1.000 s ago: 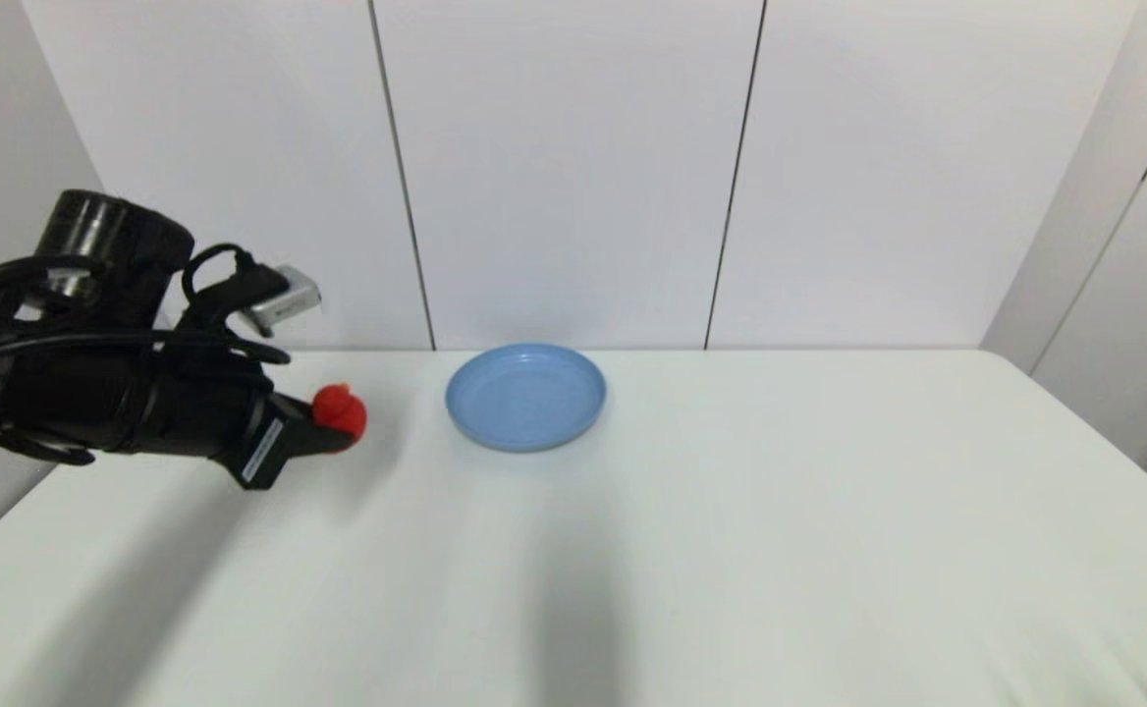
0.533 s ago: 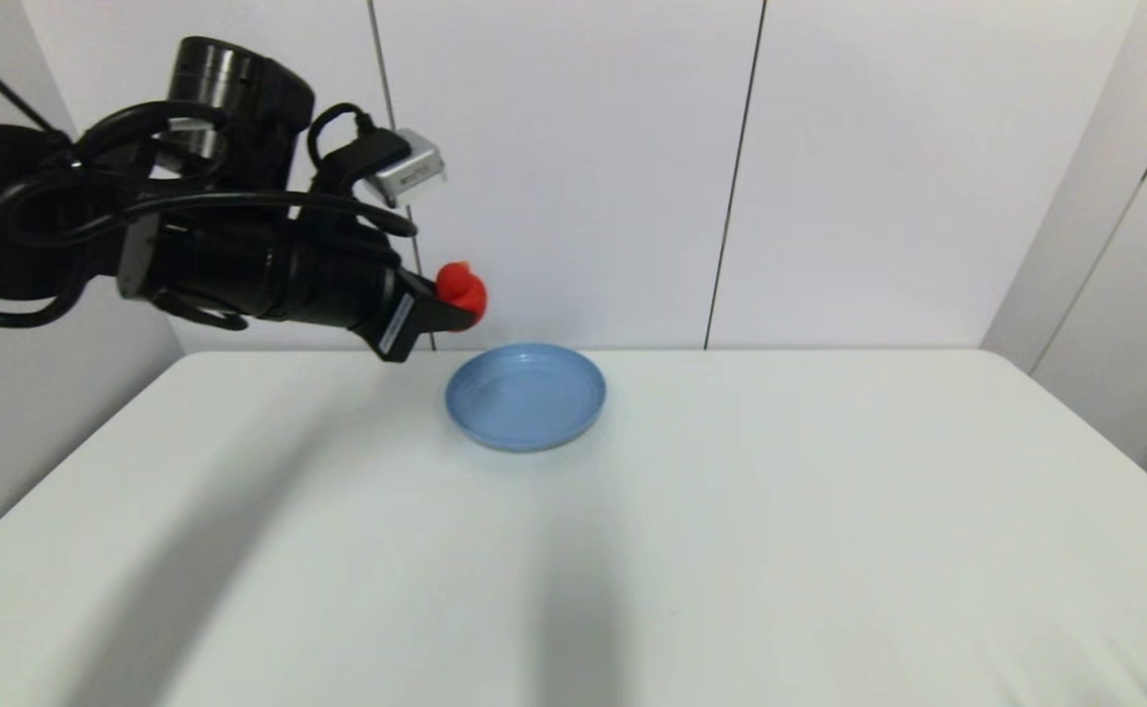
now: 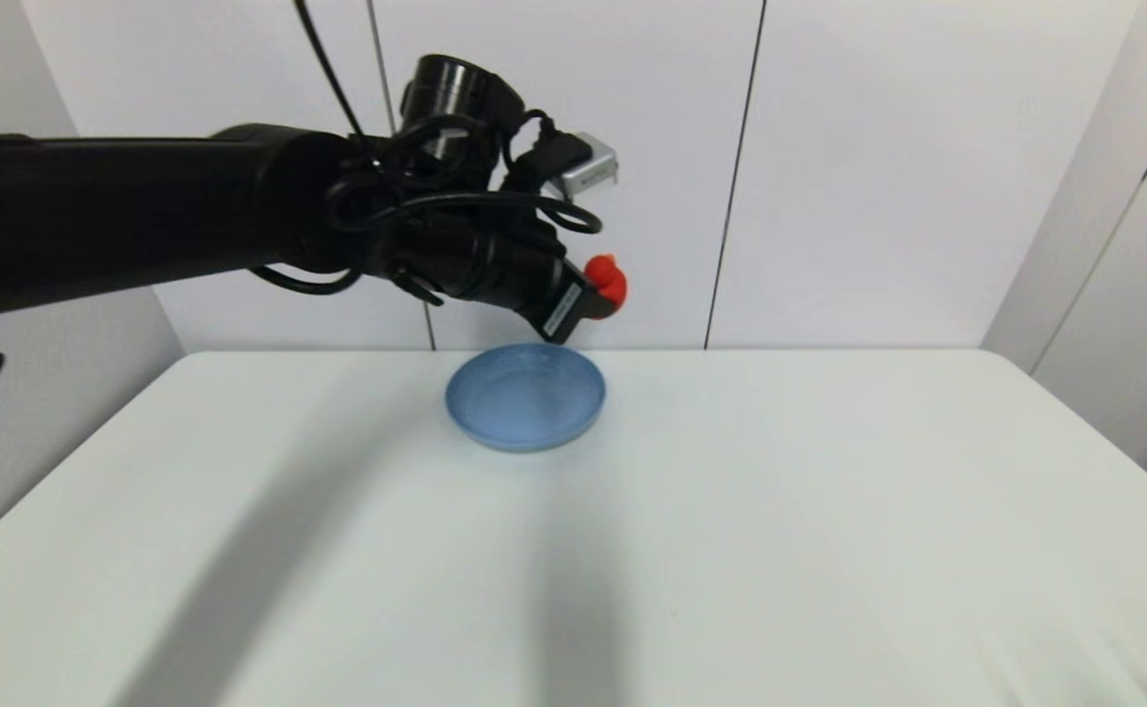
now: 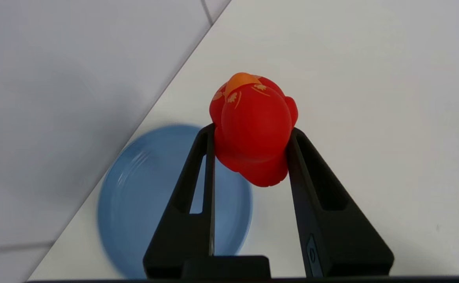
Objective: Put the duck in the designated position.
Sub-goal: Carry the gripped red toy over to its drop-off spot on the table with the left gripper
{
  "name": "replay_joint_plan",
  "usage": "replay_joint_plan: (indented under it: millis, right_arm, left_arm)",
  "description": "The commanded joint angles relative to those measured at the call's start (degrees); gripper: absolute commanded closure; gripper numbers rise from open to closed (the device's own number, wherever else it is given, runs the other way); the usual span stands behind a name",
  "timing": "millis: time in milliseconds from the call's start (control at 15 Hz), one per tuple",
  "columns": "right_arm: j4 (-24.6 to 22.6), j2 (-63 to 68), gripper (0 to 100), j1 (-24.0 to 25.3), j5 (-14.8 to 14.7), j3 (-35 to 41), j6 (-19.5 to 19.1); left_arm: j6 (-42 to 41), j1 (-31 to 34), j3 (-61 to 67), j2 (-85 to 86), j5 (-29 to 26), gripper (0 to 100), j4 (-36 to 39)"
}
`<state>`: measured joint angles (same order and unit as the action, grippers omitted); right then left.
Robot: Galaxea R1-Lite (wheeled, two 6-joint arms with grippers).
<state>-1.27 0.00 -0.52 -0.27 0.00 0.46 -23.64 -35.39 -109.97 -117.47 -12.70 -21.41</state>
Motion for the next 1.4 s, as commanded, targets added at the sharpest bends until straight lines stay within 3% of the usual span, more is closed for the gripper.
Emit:
replay_joint_plan:
  millis: [67,333,1400]
  right_arm:
    - [-0.1,0.0,0,0.0,0.1,0.5,0.0]
    - [-0.1,0.0,0,0.0,0.0,0.5,0.0]
    - [-0.1,0.0,0,0.0,0.0,0.5,0.0]
  left_arm:
    - [-0.1,-2.8,-3.2,-9.7,0.4,100,5.6]
    - [0.0,-3.5,-3.2,-14.5,7.0,100,10.9]
    - [5.5,-3.5,-3.8,-23.4,7.0,100,14.8]
